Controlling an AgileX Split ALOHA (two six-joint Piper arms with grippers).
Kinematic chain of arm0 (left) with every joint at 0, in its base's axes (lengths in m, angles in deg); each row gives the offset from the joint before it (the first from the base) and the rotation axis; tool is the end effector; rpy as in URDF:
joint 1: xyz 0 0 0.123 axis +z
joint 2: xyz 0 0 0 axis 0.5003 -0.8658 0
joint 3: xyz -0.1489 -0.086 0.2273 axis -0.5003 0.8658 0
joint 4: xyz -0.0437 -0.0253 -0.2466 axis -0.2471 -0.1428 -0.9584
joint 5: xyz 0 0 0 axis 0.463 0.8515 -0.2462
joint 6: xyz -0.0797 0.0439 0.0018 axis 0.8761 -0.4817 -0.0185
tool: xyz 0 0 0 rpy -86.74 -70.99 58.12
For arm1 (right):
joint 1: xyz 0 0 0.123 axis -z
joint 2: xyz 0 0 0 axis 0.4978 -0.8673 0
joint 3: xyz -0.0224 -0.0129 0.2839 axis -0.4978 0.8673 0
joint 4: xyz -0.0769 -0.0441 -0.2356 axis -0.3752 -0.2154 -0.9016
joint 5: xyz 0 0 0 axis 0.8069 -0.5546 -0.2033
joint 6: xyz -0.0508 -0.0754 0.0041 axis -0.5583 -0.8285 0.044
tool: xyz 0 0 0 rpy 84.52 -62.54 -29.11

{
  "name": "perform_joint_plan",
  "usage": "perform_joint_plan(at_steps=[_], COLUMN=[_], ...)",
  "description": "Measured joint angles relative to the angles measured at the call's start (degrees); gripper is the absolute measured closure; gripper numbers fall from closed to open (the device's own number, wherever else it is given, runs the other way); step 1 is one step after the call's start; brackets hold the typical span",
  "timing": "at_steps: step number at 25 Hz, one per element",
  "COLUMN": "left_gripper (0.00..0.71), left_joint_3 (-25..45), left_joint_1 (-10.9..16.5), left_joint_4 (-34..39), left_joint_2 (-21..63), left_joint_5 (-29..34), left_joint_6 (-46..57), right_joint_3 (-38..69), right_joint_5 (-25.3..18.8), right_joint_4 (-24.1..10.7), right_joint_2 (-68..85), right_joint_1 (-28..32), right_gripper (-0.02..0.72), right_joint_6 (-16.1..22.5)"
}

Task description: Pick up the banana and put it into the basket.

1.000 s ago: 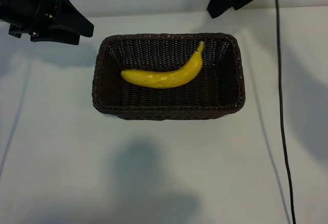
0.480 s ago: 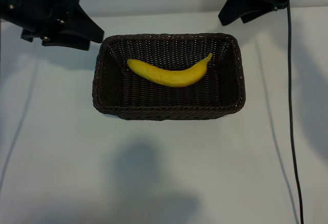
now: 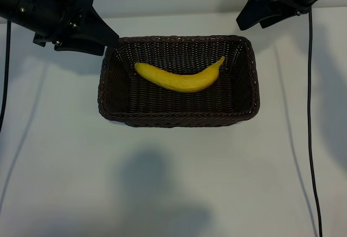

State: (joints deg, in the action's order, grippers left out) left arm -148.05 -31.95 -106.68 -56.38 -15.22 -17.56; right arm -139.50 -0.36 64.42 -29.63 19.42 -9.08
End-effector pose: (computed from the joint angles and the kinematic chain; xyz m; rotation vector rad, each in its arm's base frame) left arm 0.3588 -0.0736 0.2844 0.1922 2.6802 -1.0501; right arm 0.3779 0.1212 0.3076 -0.6247 2.6355 0.8234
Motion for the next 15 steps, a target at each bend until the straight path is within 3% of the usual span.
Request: perform_joint_plan(at_steps=[15], left_gripper=[0.252], left_joint_3=[0.0], left_joint_1=[0.0], left_joint_4=[-0.3], left_joint_2=[0.0], left_joint_5=[0.0], left_joint_6=[0.0], right_joint_3=[0.0], right_joint_5=[0.0], right_joint_4=[2.7], right_joint_2=[0.0], right_joint_1=[0.0], right_gripper=[0.156], right_joint_6=[0.0])
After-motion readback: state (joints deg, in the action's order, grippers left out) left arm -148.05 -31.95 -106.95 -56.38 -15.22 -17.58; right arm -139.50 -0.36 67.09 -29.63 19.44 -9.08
